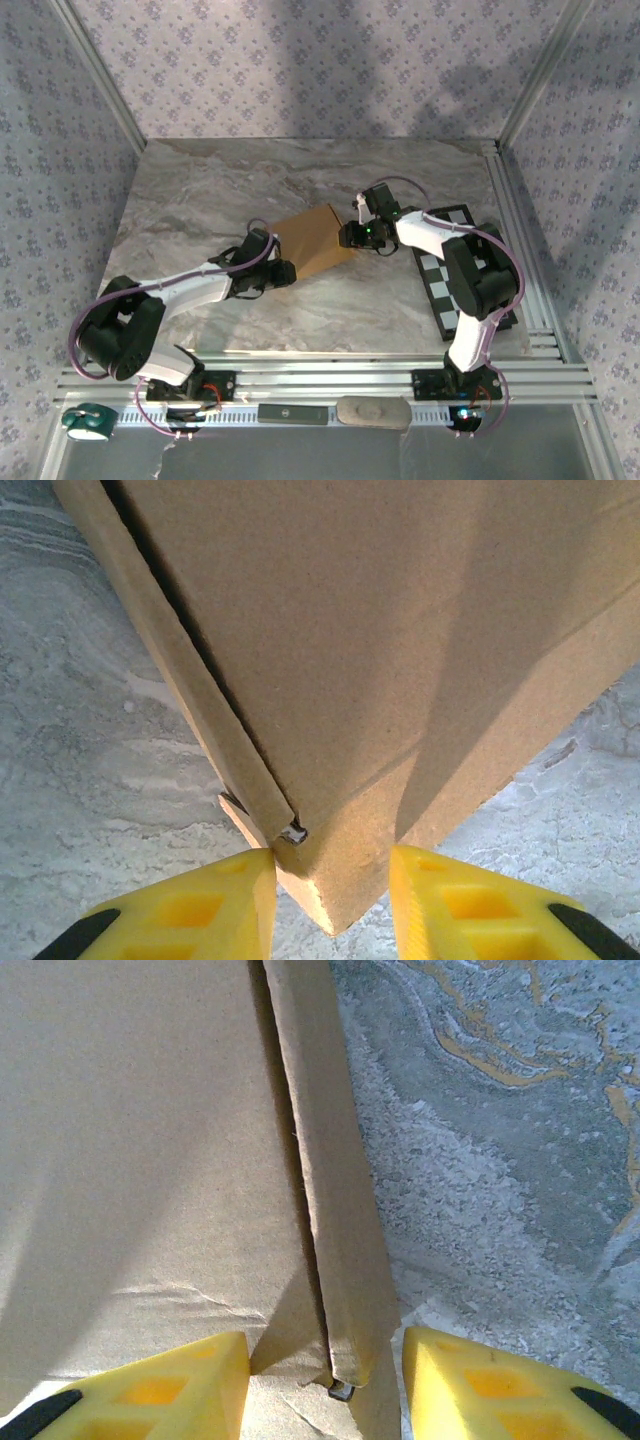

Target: Fold the paper box

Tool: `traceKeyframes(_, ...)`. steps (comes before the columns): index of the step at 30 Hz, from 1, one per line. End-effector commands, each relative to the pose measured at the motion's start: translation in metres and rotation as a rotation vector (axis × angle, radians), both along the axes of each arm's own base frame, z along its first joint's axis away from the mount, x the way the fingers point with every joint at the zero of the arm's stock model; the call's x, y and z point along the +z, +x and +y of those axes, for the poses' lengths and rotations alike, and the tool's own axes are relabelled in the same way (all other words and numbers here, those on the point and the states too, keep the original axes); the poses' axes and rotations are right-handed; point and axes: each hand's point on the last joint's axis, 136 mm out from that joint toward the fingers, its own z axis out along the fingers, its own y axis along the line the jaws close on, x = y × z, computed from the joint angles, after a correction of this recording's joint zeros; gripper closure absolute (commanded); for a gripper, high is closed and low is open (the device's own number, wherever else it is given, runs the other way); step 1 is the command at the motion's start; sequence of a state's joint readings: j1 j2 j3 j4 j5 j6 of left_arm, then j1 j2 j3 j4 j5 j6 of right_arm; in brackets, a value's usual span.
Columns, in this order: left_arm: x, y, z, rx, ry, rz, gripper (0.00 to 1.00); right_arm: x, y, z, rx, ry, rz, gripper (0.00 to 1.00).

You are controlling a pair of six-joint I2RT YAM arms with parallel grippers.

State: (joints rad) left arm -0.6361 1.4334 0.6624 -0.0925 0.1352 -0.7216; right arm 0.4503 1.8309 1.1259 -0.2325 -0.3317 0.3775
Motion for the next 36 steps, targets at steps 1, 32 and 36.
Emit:
traceKeyframes(1, -0.004, 0.002, 0.0, -0.019, 0.036, -0.017, 0.64, 0.005, -0.007, 0.004, 0.008, 0.022, 0.025, 0.54)
traceKeyframes(32, 0.018, 0.019, -0.003, -0.019, -0.01, -0.046, 0.67, 0.012, -0.008, 0.004, -0.005, 0.025, 0.077, 0.56)
traceKeyframes(36, 0.016, 0.027, 0.0, -0.009, -0.043, -0.032, 0.68, 0.014, -0.005, 0.003, -0.036, 0.045, 0.078, 0.57)
